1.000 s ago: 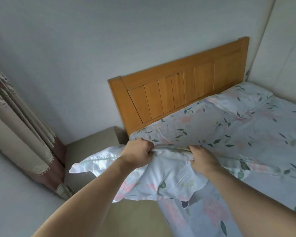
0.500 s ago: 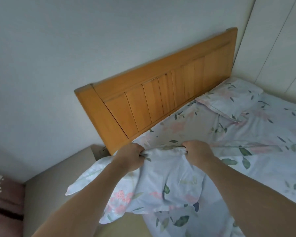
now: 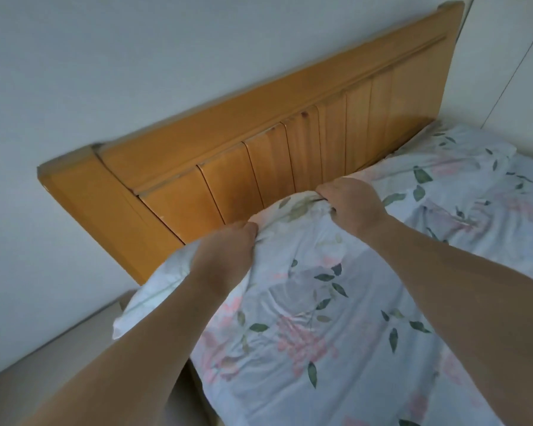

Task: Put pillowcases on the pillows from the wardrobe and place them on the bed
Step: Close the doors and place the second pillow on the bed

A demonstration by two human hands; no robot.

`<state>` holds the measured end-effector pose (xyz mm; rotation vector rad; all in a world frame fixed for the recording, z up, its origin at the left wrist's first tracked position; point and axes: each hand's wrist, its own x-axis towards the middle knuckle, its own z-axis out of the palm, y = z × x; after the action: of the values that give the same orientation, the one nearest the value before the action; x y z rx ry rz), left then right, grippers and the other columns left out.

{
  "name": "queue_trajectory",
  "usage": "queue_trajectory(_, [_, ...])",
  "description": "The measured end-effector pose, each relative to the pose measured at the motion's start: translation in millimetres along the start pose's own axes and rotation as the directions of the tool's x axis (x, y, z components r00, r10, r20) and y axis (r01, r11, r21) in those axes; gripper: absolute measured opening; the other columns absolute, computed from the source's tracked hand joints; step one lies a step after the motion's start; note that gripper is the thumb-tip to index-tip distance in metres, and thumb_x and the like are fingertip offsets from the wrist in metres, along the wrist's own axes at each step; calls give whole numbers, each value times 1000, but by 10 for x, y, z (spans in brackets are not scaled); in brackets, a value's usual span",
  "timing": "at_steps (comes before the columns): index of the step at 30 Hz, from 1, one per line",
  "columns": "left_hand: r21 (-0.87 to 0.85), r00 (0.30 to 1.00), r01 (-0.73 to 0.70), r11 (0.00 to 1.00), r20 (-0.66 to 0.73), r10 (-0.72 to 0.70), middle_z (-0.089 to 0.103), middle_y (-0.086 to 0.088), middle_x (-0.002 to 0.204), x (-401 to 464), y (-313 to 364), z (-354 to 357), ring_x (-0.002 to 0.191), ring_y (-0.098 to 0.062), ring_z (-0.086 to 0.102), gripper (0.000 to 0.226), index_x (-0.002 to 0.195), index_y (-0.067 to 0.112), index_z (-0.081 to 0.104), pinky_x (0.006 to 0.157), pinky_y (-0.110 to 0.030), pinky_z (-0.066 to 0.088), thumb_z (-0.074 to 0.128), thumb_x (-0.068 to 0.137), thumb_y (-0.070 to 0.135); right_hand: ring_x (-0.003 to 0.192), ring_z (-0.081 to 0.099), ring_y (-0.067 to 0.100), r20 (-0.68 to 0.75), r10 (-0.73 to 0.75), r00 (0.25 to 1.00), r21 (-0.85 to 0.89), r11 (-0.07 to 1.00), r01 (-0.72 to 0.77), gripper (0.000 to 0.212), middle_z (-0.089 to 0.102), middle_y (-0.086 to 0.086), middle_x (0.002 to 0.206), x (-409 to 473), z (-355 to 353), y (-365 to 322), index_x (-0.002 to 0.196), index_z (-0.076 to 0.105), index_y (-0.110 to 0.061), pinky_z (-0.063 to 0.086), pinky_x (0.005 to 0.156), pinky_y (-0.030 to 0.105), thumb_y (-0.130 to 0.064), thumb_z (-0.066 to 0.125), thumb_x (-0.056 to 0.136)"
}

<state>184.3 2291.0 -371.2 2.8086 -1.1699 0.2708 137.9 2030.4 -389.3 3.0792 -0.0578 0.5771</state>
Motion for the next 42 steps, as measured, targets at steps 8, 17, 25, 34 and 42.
queue_trajectory(8, [229, 955, -145, 963, 287, 76, 54, -22, 137, -487, 264, 2622, 122, -35, 55, 55, 140, -4, 45, 104, -40, 44, 44, 86, 10, 131, 45, 28, 303, -80, 950, -125, 985, 123, 70, 45, 13, 143, -936, 2437, 220, 141, 40, -6, 32, 113, 40, 0, 64, 75])
queue_trajectory(17, [134, 880, -210, 968, 458, 128, 66, -11, 104, -1126, 1047, 4193, 88, -29, 63, 47, 113, 11, 67, 79, -42, 54, 63, 70, 29, 128, 49, 35, 403, 181, 897, -115, 982, -147, 84, 49, 18, 140, -2448, 3794, 28, 134, 50, 1, 47, 99, 47, 6, 77, 55])
queue_trajectory(25, [130, 844, -275, 953, 507, 174, 66, -14, 117, -1332, 672, 4028, 109, -36, 63, 37, 89, 17, 68, 82, -47, 55, 83, 56, 21, 74, 67, 32, 407, 145, 902, -11, 988, -153, 38, 69, 13, 84, -2440, 3548, -46, 94, 71, -3, 56, 65, 35, 4, 78, 57])
queue_trajectory(34, [237, 814, -363, 901, 551, 184, -14, -8, 162, -1606, 598, 4324, 144, -45, -7, 51, 143, 19, 41, 86, -87, -15, 49, 93, 18, 114, 53, 27, 670, 97, 736, -185, 982, 38, 37, 55, 9, 125, -2648, 3557, 73, 125, 53, -9, 39, 102, 35, -6, 46, 89])
queue_trajectory(42, [207, 801, -271, 940, 589, 101, -2, -3, 159, -1459, 635, 4328, 146, -36, -13, 54, 139, 21, 45, 90, -83, -14, 53, 86, 18, 111, 54, 31, 726, 197, 659, -305, 951, 52, 32, 55, 14, 120, -2567, 3579, -165, 121, 55, -2, 41, 96, 39, -10, 50, 91])
